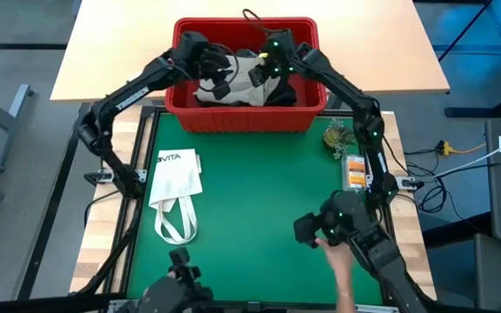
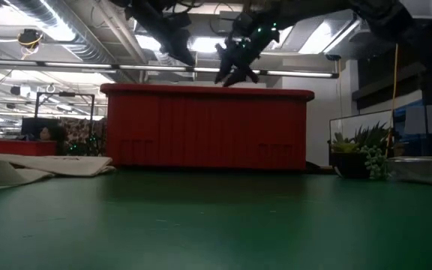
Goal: Fold Laundry from Bin
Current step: Put the stacked clothes into the red bin
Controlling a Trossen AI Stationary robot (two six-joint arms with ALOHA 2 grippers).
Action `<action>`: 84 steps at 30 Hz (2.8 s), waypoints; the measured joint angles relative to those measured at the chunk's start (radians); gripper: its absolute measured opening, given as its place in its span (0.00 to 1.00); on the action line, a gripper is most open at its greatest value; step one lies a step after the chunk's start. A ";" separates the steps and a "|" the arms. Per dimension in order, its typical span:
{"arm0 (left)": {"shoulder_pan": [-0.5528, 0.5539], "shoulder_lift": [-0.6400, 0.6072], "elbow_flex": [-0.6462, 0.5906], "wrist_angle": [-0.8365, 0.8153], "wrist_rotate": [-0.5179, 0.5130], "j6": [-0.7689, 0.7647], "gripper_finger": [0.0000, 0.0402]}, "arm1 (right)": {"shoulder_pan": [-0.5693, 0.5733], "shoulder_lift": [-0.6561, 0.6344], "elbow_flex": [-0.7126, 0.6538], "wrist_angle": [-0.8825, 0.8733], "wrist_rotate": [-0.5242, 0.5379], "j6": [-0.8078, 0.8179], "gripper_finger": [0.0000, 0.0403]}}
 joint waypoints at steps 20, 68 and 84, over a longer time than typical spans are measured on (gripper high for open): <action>-0.007 -0.063 0.000 -0.141 -0.013 -0.054 0.18 | 0.191 0.050 -0.026 -0.042 0.085 -0.206 0.39; -0.009 -0.063 0.000 -0.187 -0.009 -0.054 0.18 | -0.048 0.211 0.000 0.123 0.181 -0.020 0.39; -0.004 -0.150 0.000 -0.189 -0.012 -0.045 0.18 | -0.053 0.112 0.003 0.111 0.068 -0.018 0.39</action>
